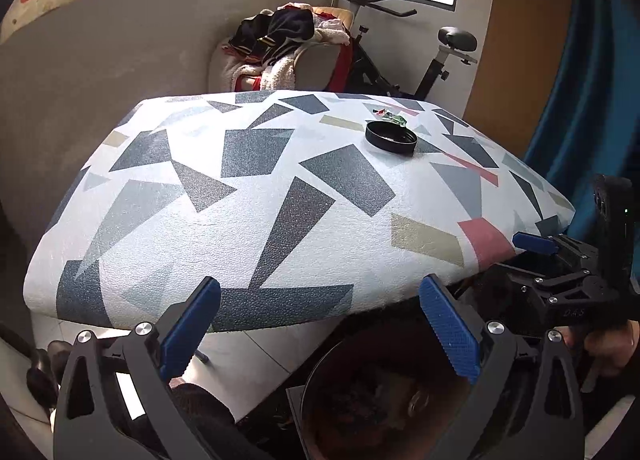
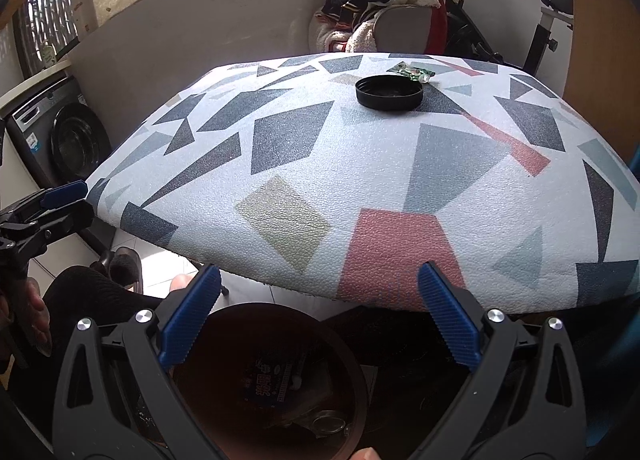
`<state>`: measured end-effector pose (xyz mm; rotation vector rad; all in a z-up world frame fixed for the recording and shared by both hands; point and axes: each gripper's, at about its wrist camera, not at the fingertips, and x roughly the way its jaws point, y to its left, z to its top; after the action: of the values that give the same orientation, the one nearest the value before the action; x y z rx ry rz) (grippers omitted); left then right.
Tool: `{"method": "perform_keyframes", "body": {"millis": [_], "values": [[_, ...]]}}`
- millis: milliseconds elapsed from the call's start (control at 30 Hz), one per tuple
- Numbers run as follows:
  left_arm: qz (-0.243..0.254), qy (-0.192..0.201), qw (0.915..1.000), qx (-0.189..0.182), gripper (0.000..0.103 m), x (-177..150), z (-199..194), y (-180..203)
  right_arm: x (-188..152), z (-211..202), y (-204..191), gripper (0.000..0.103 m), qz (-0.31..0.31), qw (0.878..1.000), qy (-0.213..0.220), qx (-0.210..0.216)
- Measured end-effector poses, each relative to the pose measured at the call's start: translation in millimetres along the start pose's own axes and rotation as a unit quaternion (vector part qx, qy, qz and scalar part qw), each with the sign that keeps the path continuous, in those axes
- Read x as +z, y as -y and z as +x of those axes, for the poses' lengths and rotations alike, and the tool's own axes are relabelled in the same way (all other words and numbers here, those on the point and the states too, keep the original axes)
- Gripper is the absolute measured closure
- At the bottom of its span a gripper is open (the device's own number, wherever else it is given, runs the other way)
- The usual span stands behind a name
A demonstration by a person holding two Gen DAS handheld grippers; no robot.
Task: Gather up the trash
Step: 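Move both open grippers back over the table toward the black lid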
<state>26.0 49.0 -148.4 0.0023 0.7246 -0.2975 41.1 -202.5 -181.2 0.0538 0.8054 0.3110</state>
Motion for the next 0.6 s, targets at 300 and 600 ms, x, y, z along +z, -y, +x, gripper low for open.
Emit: {"method": "perform_keyframes", "body": {"millis": [300,600], "values": [[0.025,0.008,0.9996,-0.006,0.006,57.0,38.9,9.8,56.7,11.0,60.3,0.006,0.014,0.999,0.017,-0.041],[0.029,0.019,0.9994,-0.010,0.006,103.2,82.9,7.2,170.7,62.4,117.3,0.006,0.060,0.998,0.025,0.014]]}}
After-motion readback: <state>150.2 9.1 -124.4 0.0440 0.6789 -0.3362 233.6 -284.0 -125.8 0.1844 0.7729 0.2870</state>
